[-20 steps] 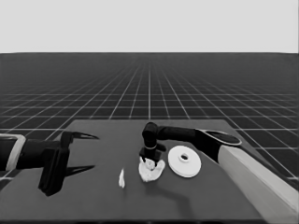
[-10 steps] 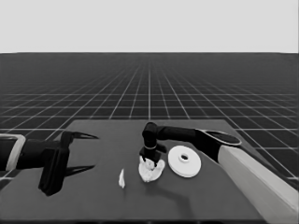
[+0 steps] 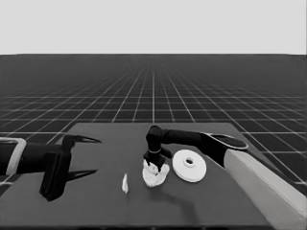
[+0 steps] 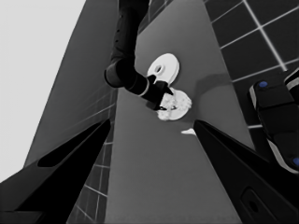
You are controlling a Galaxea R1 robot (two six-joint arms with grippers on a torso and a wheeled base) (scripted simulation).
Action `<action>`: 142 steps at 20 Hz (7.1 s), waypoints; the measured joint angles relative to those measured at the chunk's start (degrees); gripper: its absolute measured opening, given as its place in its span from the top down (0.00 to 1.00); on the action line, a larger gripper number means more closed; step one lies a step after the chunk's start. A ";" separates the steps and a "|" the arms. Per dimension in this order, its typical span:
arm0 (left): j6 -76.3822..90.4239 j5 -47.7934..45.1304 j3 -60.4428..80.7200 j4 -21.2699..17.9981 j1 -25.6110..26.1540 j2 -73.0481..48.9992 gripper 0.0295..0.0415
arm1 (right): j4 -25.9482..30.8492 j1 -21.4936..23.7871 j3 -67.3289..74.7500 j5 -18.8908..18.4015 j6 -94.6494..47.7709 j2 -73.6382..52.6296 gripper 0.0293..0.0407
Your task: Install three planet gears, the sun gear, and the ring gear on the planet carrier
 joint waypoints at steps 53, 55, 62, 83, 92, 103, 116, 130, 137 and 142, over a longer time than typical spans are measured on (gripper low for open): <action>0.00 0.00 0.00 0.00 0.00 0.00 0.25 | 2.42 2.78 2.23 -1.54 3.55 -0.54 0.12; 0.00 0.00 0.00 0.00 0.00 0.00 0.25 | 4.96 6.20 3.74 -2.30 -19.08 -0.81 0.17; 0.00 0.00 0.00 0.00 0.00 0.00 0.25 | 6.52 7.78 4.17 -2.26 -31.11 -0.99 0.19; 0.00 0.00 0.00 0.00 0.00 0.00 0.25 | 6.17 6.46 9.77 1.57 -51.74 -26.86 0.19; 0.00 0.00 0.00 0.00 0.00 0.00 0.25 | 1.52 -0.18 4.22 5.65 -54.00 -24.59 0.19; 0.00 0.00 0.00 0.00 0.00 0.00 0.25 | 4.49 3.20 8.39 2.71 -52.12 -26.27 0.51; 0.00 0.00 0.00 0.00 0.00 0.00 0.25 | 6.88 8.02 8.97 -2.17 -31.59 -5.82 0.51; 0.00 0.00 0.00 0.00 0.00 0.00 0.25 | 1.39 2.31 2.06 -0.63 -33.10 -0.92 0.51; 0.00 0.00 0.00 0.00 0.00 0.00 0.25 | 1.38 2.13 2.08 -0.58 -31.29 -0.86 0.51; 0.00 0.00 0.00 0.00 0.00 0.00 0.25 | 1.38 2.14 2.09 -0.58 -28.84 -0.84 0.51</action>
